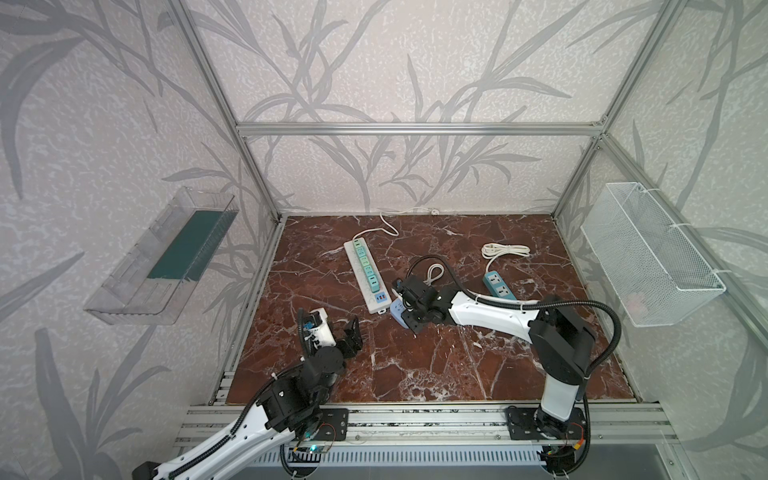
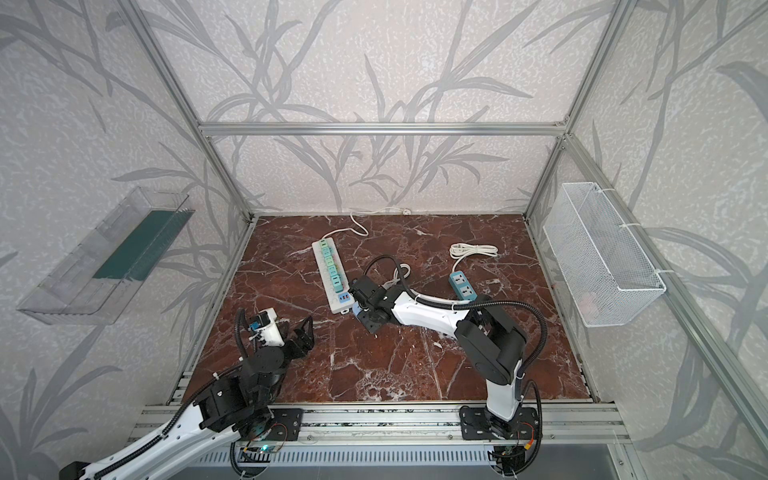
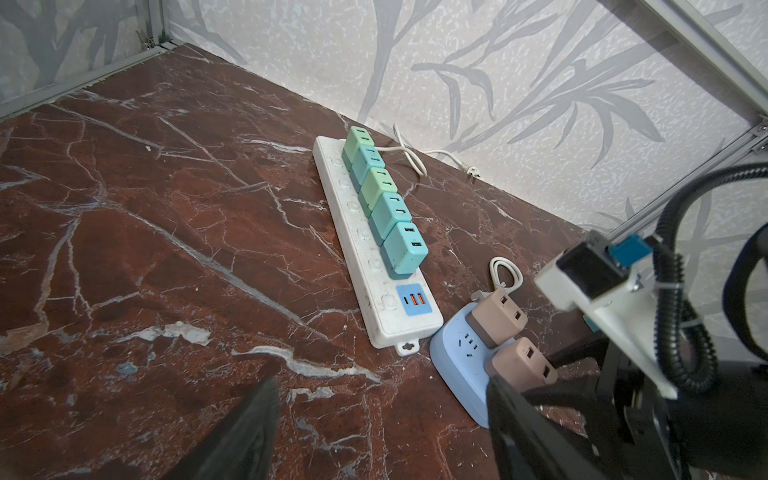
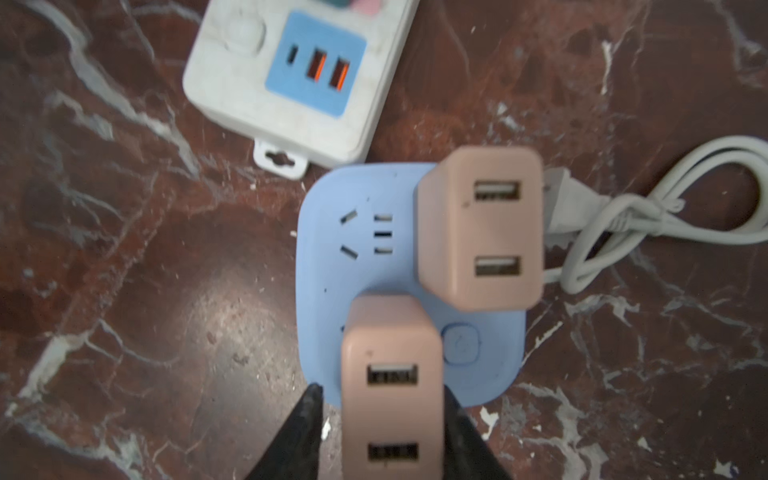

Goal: Insert the plug
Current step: 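Lower the beige adapter into the light blue socket with the right gripper, then open the right gripper and lift away from the plugged adapter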

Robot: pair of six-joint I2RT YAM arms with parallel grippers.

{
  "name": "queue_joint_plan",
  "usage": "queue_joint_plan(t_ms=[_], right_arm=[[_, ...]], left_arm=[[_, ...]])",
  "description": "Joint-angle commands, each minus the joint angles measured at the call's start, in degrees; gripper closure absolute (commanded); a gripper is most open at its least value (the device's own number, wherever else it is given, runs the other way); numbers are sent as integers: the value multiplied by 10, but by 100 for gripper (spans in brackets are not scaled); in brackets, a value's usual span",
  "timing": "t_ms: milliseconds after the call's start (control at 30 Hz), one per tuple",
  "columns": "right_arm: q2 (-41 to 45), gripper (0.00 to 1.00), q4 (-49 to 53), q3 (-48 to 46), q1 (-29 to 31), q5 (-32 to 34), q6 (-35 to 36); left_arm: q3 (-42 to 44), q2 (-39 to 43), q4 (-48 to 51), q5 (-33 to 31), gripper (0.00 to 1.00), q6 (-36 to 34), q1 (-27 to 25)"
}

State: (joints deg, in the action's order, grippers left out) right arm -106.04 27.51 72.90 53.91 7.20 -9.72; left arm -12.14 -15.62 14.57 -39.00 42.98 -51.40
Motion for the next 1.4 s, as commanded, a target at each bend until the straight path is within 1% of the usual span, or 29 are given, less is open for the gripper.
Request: queue_joint_plan(t_ms=[0,33,133,267,400,533,700,867,1000,1067,1133,1233,1367], right_arm=[[37,47,63,33,0,-13,-5],[47,44,64,38,0,-10,-3],[78,43,67,45,1,-4,1],[113,42,26,24,-2,24,15],[102,42,24,36,-19,22,23],[86,43,20,44,-31,7,22],[52,43,1,23,-45,-15,12],[27,44,17,17,-64,-23,7],[35,45,21,0,-67,-14,9],[39,45,28,1,-67,-20,10],[49,44,37,5,-67,-36,11],[87,42,34,5,-67,-50,9],[153,39,36,3,-70,-42,9]], left_arm=[[-30,-2,7,-2,22,-8,3],[-34,-2,7,-3,22,-11,2],[-44,-2,8,-1,22,-14,3],[-46,-3,2,2,22,-16,3],[-46,-11,-11,6,22,-18,3],[-52,-23,-14,13,22,-19,4],[-54,-20,0,12,22,-15,4],[-47,-11,3,10,22,-8,4],[-48,-16,-2,15,22,-7,4],[-46,-21,-11,14,22,-8,4],[-45,-28,-23,18,22,-8,5],[-46,-39,-34,25,22,-11,5],[-48,-43,-39,30,22,-14,5]])
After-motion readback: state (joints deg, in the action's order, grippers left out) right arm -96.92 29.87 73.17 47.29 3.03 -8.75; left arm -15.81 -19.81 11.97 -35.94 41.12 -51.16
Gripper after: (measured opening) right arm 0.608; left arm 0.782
